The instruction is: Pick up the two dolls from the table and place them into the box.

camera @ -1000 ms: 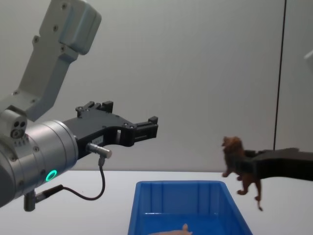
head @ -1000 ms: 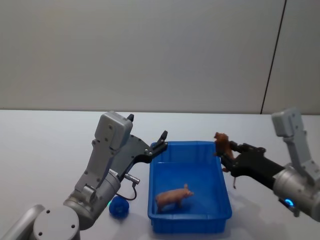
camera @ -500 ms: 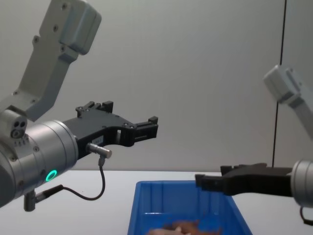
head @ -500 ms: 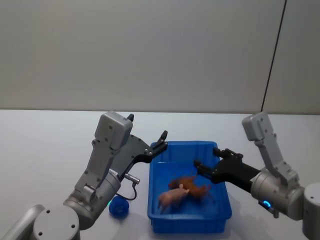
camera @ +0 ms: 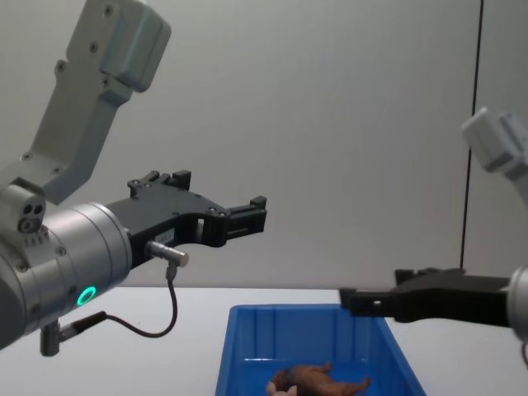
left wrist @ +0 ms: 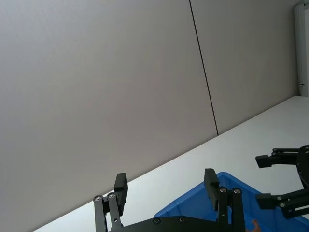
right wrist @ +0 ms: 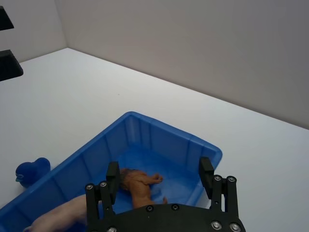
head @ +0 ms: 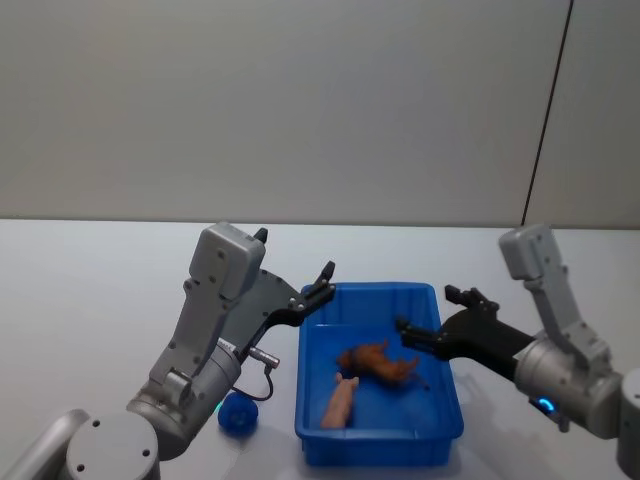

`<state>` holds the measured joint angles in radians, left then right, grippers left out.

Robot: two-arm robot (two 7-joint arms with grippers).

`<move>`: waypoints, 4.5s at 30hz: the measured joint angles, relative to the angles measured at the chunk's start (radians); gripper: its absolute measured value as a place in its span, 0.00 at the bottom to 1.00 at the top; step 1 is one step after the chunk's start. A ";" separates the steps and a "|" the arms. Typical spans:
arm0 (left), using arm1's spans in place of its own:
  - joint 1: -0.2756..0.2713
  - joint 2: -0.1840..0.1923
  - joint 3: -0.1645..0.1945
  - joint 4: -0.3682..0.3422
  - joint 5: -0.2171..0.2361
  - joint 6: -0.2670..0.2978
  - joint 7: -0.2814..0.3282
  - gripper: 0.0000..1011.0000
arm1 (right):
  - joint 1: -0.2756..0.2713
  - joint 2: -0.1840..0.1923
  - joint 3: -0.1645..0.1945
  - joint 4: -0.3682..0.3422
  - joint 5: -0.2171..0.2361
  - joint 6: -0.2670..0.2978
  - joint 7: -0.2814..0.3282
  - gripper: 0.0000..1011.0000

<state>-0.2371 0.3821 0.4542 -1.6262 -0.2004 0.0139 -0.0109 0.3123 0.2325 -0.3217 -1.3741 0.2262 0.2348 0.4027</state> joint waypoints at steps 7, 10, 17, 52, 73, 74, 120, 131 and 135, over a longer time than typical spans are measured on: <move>0.000 0.000 0.000 0.000 0.000 0.000 0.000 0.99 | -0.028 0.039 0.029 -0.027 0.019 -0.029 0.000 0.99; 0.000 0.000 0.000 0.000 0.000 0.000 0.000 0.99 | -0.043 0.058 0.042 -0.038 0.028 -0.040 0.001 0.99; 0.000 0.000 0.000 0.000 0.000 0.000 0.000 0.99 | -0.073 0.096 0.067 -0.056 0.043 -0.058 0.006 0.99; 0.135 0.073 -0.011 0.016 -0.108 0.025 0.045 0.99 | -0.113 0.145 0.099 -0.079 0.064 -0.081 0.012 0.99; 0.140 0.076 -0.028 0.146 -0.155 0.029 -0.037 0.99 | -0.115 0.147 0.101 -0.080 0.065 -0.083 0.012 0.99; 0.140 0.076 -0.029 0.149 -0.155 0.029 -0.040 0.99 | -0.115 0.147 0.101 -0.080 0.065 -0.083 0.012 0.99; 0.106 0.076 -0.058 0.179 -0.091 0.108 -0.147 0.24 | -0.115 0.147 0.101 -0.080 0.065 -0.083 0.012 0.99; 0.068 0.076 -0.074 0.100 -0.024 0.120 -0.176 0.18 | -0.115 0.147 0.101 -0.080 0.065 -0.083 0.012 0.99; 0.043 0.058 -0.070 0.095 0.002 0.120 -0.201 0.17 | -0.115 0.147 0.101 -0.080 0.065 -0.083 0.012 0.99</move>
<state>-0.1938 0.4402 0.3839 -1.5314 -0.1984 0.1336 -0.2122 0.1977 0.3799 -0.2212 -1.4544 0.2911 0.1521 0.4143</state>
